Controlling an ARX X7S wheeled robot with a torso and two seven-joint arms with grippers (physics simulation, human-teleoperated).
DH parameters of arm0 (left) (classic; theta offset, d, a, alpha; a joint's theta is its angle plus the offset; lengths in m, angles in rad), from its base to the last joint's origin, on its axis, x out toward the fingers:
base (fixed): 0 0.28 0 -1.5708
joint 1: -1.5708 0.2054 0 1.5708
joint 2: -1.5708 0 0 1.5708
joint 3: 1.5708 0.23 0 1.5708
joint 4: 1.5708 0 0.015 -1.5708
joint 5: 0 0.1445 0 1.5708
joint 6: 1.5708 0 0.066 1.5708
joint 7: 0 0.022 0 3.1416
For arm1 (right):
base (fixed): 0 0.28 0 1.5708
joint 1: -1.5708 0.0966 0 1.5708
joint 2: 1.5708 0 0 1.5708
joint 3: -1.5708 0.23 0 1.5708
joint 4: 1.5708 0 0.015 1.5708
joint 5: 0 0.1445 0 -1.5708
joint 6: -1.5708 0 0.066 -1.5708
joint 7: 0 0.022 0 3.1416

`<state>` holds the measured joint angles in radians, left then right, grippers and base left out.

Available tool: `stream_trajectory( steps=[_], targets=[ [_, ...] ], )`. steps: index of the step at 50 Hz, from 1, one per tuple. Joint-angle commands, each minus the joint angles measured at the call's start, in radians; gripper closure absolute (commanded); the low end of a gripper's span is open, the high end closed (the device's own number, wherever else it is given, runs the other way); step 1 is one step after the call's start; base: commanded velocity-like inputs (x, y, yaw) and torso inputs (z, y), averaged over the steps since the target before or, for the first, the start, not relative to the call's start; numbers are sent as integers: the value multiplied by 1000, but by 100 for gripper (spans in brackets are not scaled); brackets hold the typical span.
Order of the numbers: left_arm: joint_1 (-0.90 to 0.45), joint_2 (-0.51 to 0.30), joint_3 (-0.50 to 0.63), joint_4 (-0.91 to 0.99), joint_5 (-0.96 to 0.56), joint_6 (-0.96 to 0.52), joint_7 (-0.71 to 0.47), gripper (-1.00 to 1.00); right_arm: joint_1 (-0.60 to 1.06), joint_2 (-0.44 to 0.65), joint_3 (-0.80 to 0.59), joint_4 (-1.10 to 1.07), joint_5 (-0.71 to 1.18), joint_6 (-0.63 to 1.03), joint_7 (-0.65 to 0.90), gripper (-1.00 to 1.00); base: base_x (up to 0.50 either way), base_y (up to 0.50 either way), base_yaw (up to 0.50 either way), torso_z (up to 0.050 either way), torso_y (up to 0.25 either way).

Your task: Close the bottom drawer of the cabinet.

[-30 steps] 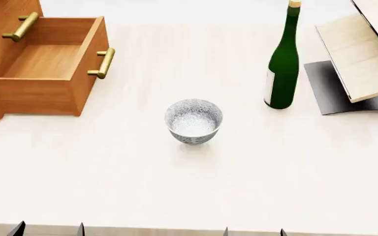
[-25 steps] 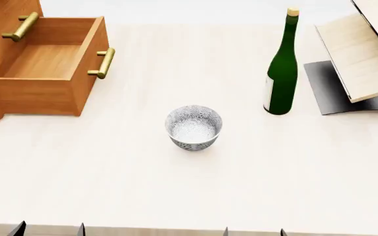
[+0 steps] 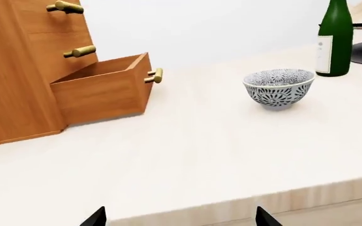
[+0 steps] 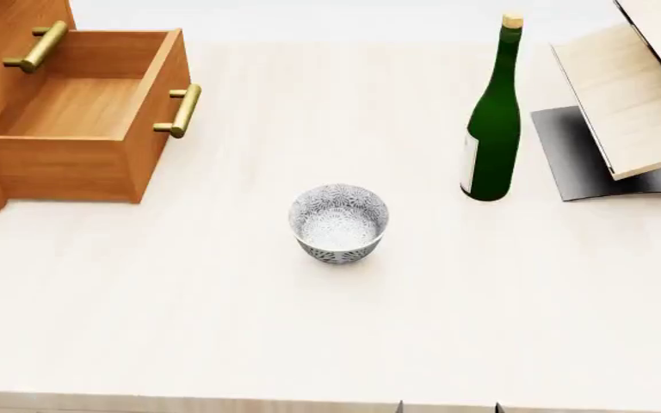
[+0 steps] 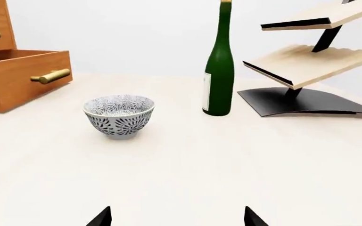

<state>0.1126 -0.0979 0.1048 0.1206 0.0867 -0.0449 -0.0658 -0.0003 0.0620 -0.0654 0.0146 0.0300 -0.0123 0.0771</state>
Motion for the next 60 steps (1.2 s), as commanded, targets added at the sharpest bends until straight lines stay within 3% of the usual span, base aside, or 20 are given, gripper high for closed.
stream_trajectory(
  steps=[1, 42, 46, 53, 54, 56, 60],
  targets=[
    [31, -23, 16, 38, 2, 46, -28, -100, 6, 17, -25, 6, 8, -10, 17, -100, 0, 0, 0, 0, 0],
    [20, -57, 58, 8, 5, 48, -78, -100, 8, 62, -75, -6, 26, -9, 69, -100, 0, 0, 0, 0, 0],
    [37, -74, 62, 11, -31, 99, -54, -100, 8, 64, -81, -2, 26, -14, 73, -100, 0, 0, 0, 0, 0],
    [29, -64, 52, 15, -53, 66, -70, -100, 8, 69, -84, -1, 33, -18, 81, -100, 0, 0, 0, 0, 0],
    [7, -53, 63, 16, 27, -23, -119, -100, 7, 69, -83, -1, 37, -14, 81, -100, 0, 0, 0, 0, 0],
    [6, -60, 82, 25, 15, -57, -85, -100, 6, 70, -85, -4, 37, -14, 84, -100, 0, 0, 0, 0, 0],
    [16, -72, 74, 30, 7, 8, -100, -100, 6, 73, -88, -4, 38, -14, 89, -100, 0, 0, 0, 0, 0]
  ],
)
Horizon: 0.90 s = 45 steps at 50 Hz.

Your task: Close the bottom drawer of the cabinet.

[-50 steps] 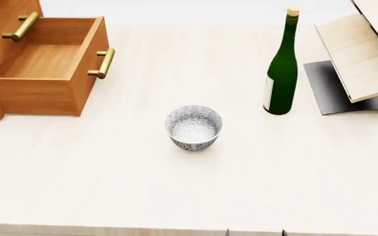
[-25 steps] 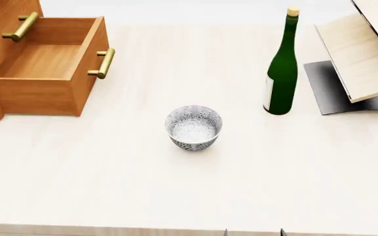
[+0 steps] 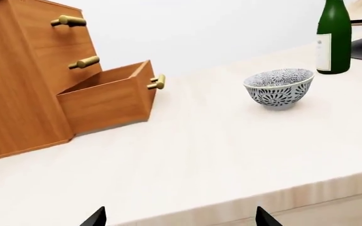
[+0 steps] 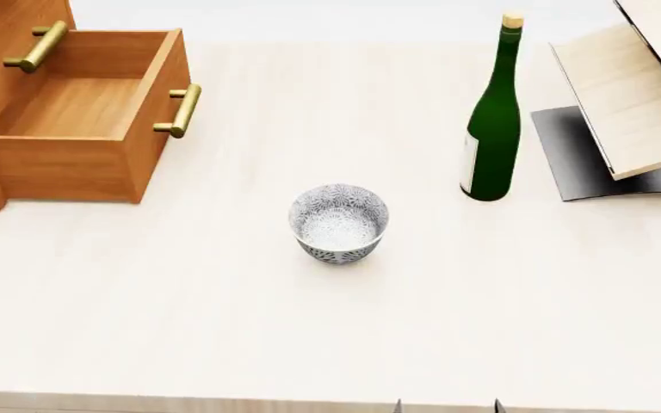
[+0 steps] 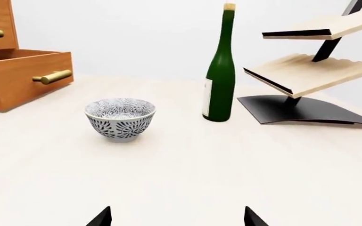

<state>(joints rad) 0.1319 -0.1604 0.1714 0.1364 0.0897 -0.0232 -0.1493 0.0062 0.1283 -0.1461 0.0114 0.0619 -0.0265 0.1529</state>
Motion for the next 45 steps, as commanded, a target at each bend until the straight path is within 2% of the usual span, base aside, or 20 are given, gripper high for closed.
stream_trajectory(
  steps=[1, 12, 18, 30, 35, 45],
  targets=[
    [-4, -5, -1, 12, -17, -17, -15, -100, -1, 7, -8, -1, 6, -1, 14, -100, 0, 0, 0, 0, 0],
    [12, -22, -1, 18, -46, 32, -13, -100, -4, 12, -20, -3, 24, 6, 13, -100, 0, 0, 0, 0, 0],
    [-13, -29, -26, 119, -47, -98, -32, -100, -5, 14, 3, -99, 40, 104, 55, -100, 0, 0, 0, 0, 0],
    [-6, -52, -10, 356, -7, -268, -47, -100, 40, 42, 0, -306, 51, 285, 82, -100, 0, 0, 0, 0, 0],
    [-9, -64, -2, 437, 20, -316, -54, -100, 45, 56, -17, -450, 31, 380, 106, -100, 0, 0, 0, 0, 0],
    [-43, -68, -9, 506, 24, -361, -67, -100, 66, 70, -20, -555, 52, 470, 105, -100, 0, 0, 0, 0, 0]
  ],
)
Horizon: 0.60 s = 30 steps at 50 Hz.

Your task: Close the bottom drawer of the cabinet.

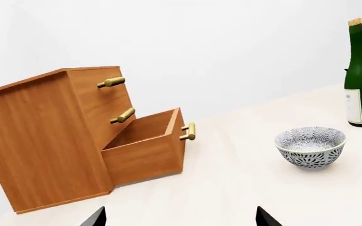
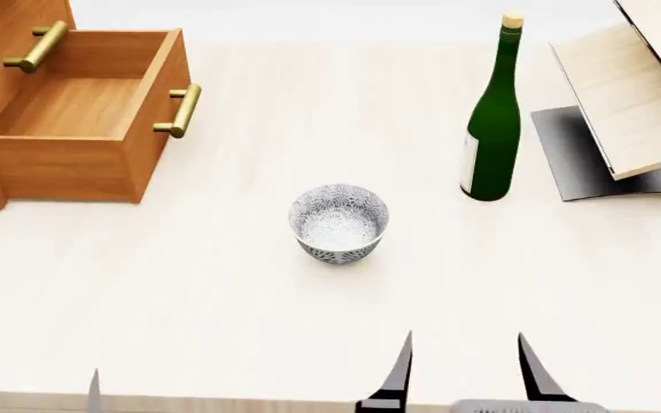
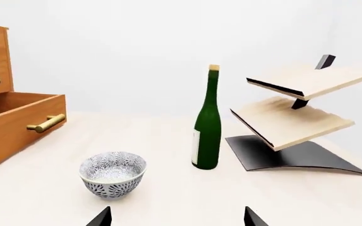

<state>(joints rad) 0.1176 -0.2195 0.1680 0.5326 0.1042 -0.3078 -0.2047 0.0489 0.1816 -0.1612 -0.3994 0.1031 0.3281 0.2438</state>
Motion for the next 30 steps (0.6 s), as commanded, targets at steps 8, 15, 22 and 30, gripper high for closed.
stream_trajectory(
  steps=[8, 15, 22, 30],
  targets=[
    [-48, -10, -1, 157, 6, -105, -15, -100, 10, 27, -4, -155, 18, 80, 13, -100, 0, 0, 0, 0, 0],
    [-55, -11, -15, 190, -11, -126, -21, -100, 4, 33, -5, -144, 30, 47, 8, -100, 0, 0, 0, 0, 0],
    [-50, -18, -16, 197, -13, -122, -30, -100, 3, 44, -17, -161, 19, 24, 14, -100, 0, 286, 0, 0, 0],
    [-48, -22, -18, 196, -21, -118, -38, -100, 4, 46, -31, -156, 17, 24, 17, -100, 0, 500, 0, 0, 0]
  ],
)
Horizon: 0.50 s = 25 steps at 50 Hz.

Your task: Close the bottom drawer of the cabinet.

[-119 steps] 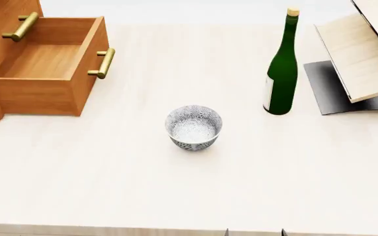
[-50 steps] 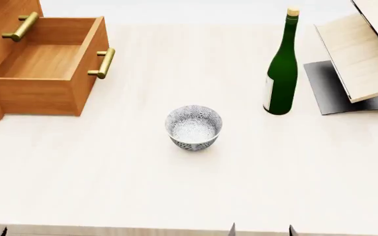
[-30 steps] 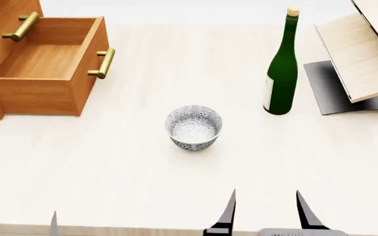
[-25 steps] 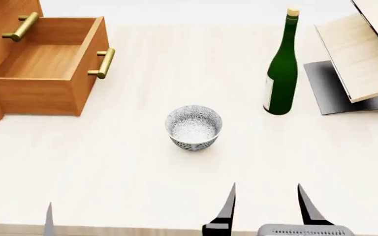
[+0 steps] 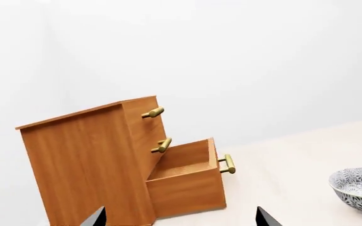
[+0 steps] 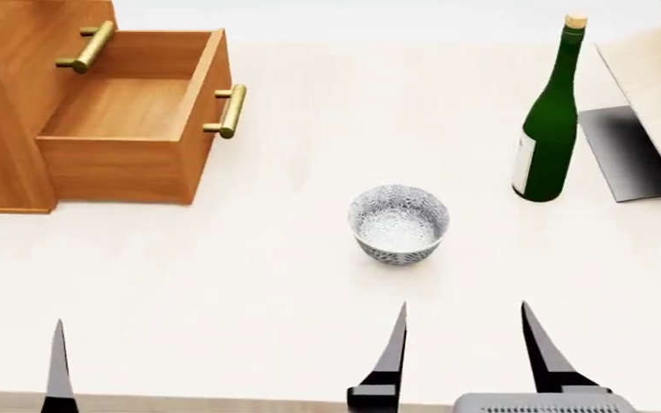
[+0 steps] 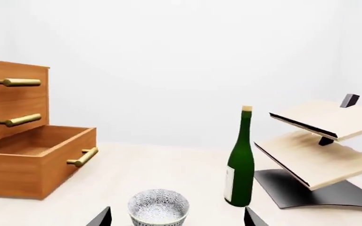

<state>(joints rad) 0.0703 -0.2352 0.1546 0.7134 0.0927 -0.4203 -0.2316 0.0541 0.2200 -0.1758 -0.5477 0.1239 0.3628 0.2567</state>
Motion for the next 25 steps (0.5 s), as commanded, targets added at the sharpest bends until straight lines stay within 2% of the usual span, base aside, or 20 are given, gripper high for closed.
stream_trajectory(
  steps=[1, 25],
  targets=[
    [-1, -7, -3, 14, -8, -4, -13, -100, -3, 7, -19, -8, -3, -14, 4, -100, 0, 500, 0, 0, 0],
    [-3, -21, 32, 2, -4, 5, -29, -100, -11, 14, -29, 24, 2, -48, 20, -100, 0, 500, 0, 0, 0]
  ],
)
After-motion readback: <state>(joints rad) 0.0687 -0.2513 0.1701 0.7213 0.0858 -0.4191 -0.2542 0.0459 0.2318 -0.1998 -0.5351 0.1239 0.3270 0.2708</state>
